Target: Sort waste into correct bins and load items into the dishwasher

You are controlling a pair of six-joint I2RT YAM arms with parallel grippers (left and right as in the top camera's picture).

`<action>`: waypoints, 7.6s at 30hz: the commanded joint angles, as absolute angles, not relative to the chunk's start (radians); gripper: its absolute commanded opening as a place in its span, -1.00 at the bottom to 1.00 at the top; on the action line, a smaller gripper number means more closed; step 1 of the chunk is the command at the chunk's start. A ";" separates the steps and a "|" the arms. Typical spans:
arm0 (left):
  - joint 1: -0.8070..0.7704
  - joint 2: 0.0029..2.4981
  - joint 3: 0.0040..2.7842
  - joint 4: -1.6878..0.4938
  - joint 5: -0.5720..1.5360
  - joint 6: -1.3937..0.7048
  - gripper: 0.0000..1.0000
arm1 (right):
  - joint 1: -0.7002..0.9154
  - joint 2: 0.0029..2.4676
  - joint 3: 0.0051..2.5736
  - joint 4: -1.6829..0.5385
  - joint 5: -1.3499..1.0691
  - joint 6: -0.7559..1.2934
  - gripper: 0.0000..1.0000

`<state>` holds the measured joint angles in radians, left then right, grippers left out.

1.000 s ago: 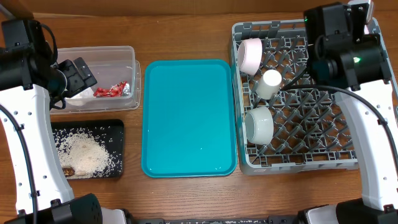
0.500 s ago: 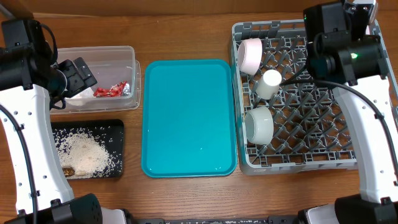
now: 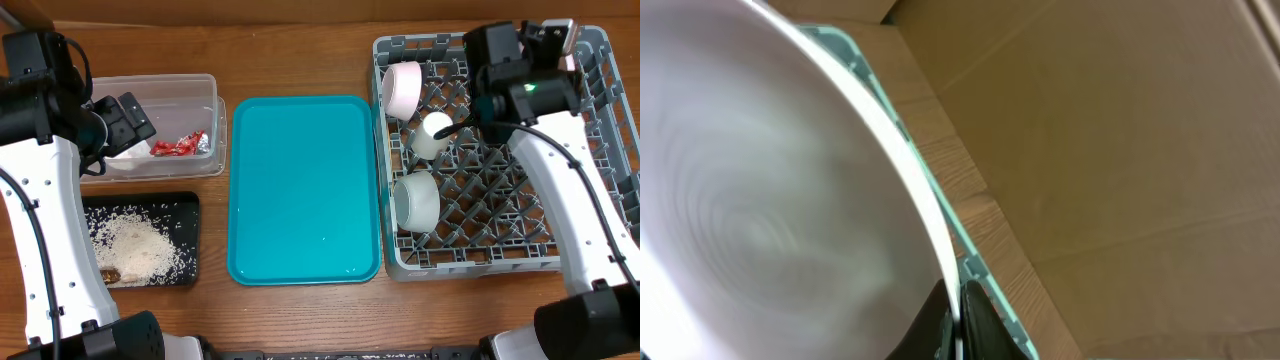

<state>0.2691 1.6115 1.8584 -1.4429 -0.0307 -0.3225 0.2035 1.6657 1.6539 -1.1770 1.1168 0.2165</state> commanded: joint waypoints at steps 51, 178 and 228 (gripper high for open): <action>0.268 1.617 1.859 -1.439 -0.027 -0.337 1.00 | 0.203 1.728 1.507 -0.814 0.783 0.123 0.80; 0.268 1.617 1.859 -1.439 -0.027 -0.337 1.00 | 0.063 0.003 0.325 -0.010 -0.114 0.080 1.00; 0.268 1.617 1.859 -1.439 -0.027 -0.337 1.00 | 0.041 0.003 0.008 -0.082 -0.043 0.005 1.00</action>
